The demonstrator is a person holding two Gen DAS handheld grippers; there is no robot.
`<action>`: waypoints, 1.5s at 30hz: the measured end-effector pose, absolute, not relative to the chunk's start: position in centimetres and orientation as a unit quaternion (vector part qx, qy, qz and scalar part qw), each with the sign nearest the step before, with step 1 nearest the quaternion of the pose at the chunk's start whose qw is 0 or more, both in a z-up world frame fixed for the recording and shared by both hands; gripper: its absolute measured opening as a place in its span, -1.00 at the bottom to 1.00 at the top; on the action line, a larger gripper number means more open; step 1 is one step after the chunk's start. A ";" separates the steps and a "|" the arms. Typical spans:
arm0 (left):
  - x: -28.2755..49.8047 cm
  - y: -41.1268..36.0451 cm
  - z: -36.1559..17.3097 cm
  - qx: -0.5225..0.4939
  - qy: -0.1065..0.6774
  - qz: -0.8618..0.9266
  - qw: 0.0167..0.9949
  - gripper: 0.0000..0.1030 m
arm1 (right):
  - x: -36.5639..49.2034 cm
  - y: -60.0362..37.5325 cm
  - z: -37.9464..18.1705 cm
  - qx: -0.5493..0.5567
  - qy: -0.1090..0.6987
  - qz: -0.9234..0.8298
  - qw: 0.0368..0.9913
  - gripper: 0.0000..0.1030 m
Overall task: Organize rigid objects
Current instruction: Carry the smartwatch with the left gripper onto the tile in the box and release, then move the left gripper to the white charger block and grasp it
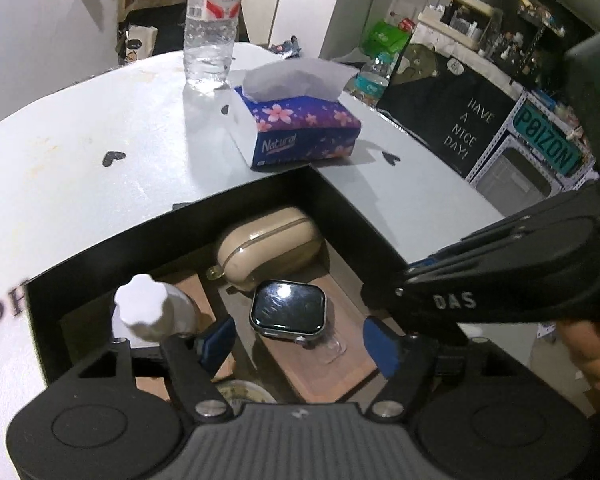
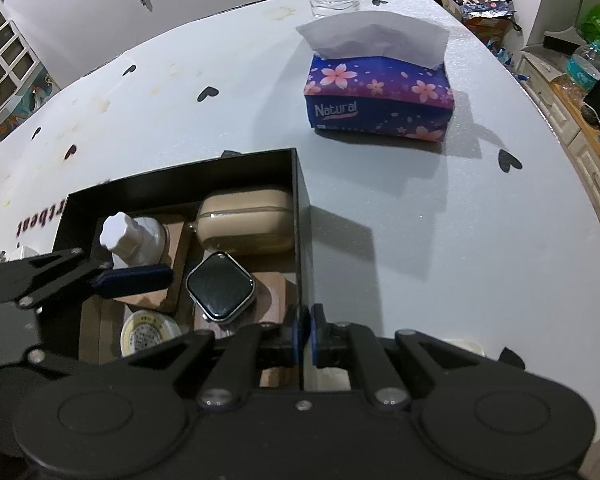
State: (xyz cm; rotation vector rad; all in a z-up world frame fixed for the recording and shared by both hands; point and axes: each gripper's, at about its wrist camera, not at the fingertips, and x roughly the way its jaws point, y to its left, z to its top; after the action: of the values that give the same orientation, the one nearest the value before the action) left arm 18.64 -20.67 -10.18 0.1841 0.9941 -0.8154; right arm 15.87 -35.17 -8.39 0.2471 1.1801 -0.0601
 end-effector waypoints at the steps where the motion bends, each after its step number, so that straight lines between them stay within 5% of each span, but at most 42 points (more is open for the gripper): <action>1: 18.4 -20.4 -9.9 0.082 0.459 -0.379 0.799 0.43 | 15.9 -35.2 -8.4 0.117 0.555 -0.028 0.823 -0.87; 21: 15.9 -12.4 -3.8 0.016 0.413 -0.242 0.878 0.95 | 15.8 -35.2 -8.4 0.114 0.554 -0.023 0.824 -0.87; 45: 19.1 -1.5 -6.7 -0.055 0.417 0.011 0.907 1.00 | 15.8 -35.1 -8.3 0.112 0.554 -0.018 0.825 -0.86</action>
State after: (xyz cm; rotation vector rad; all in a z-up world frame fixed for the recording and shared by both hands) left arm 19.12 -1.55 -6.67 -0.1144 0.8602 0.0219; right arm 15.83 -35.11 -8.33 0.2372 1.1769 -0.0388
